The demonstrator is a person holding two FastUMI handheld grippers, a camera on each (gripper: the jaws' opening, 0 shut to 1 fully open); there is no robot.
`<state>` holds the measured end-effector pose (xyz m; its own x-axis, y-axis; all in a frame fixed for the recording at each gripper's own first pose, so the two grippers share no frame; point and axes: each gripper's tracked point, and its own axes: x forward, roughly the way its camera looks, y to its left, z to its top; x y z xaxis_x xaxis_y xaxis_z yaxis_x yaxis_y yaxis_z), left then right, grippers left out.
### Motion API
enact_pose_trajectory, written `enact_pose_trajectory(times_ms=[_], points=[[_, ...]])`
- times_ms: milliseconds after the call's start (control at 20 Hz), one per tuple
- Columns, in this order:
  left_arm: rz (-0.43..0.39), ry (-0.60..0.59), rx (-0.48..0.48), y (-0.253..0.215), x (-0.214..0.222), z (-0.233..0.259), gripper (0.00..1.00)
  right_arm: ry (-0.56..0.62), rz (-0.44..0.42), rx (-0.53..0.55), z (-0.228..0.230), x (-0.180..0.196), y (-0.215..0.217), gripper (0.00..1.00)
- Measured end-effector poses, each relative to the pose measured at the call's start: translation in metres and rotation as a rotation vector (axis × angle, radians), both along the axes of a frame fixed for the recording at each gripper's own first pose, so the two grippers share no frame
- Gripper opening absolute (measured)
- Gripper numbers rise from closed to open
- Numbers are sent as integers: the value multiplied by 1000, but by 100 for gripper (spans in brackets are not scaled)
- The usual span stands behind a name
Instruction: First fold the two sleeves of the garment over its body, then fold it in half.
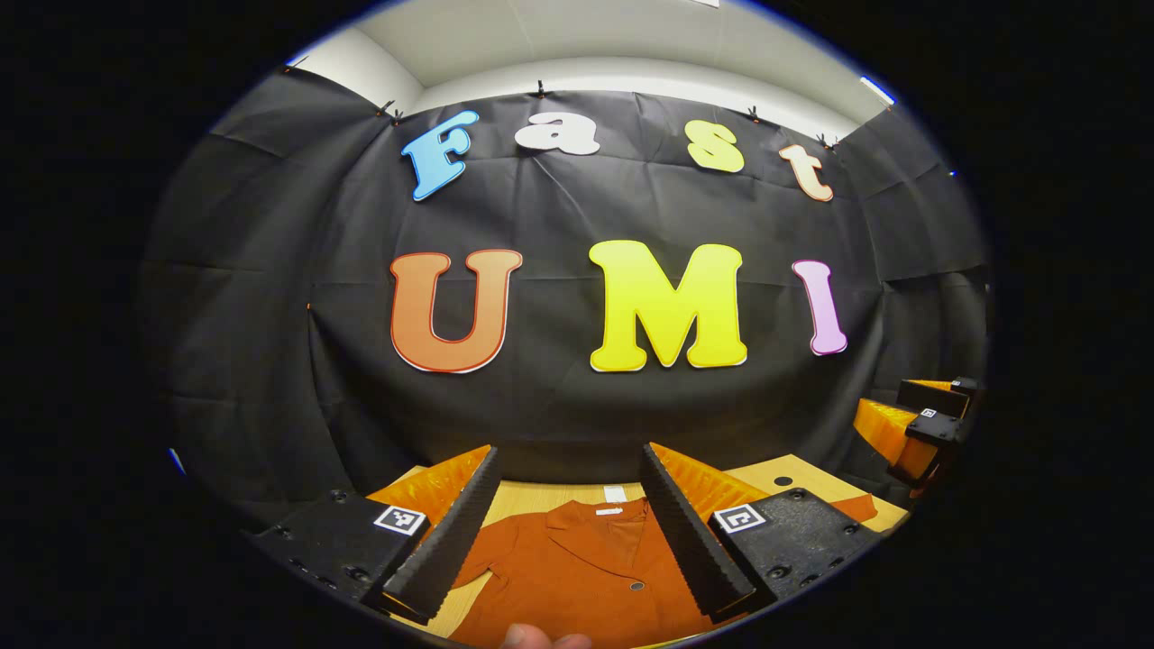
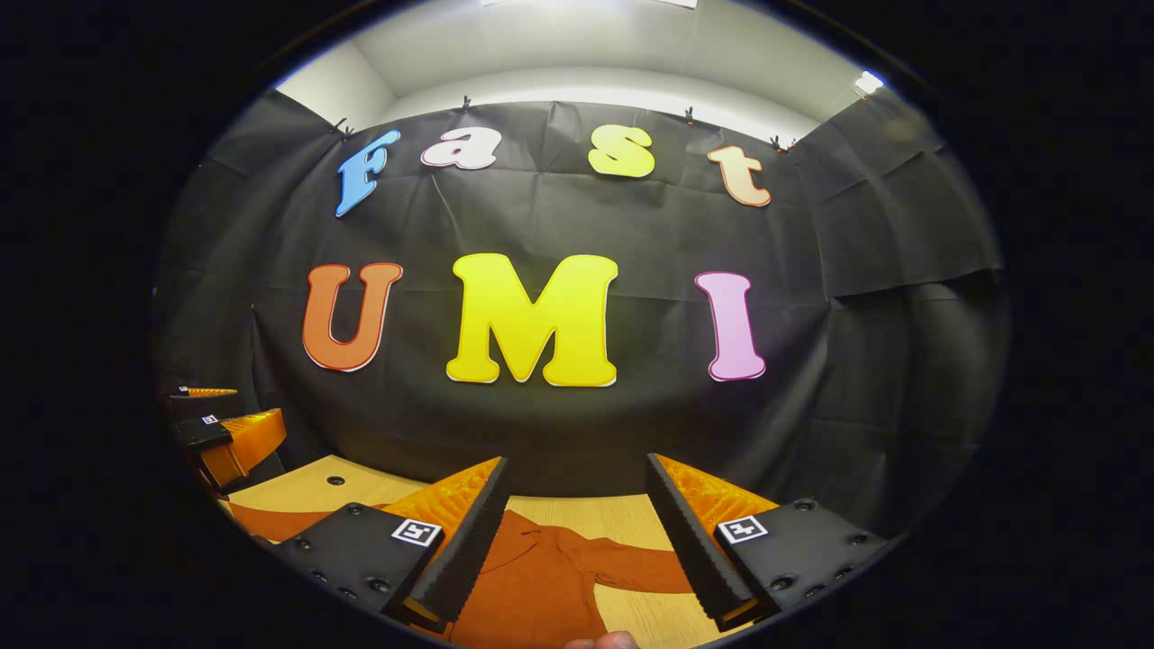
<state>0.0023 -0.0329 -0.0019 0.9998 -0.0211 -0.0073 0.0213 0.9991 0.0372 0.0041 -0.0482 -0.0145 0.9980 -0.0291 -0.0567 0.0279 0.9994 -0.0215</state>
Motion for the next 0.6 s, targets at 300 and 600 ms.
enact_pose_trajectory(times_ms=[300, 600], points=[[-5, 21, 8, -8, 4, -8, 100, 22, -1, 10, -8, 6, -12, 95], [-54, 80, 22, -33, 2, -28, 100, 61, -64, 0, -26, 9, -71, 95]])
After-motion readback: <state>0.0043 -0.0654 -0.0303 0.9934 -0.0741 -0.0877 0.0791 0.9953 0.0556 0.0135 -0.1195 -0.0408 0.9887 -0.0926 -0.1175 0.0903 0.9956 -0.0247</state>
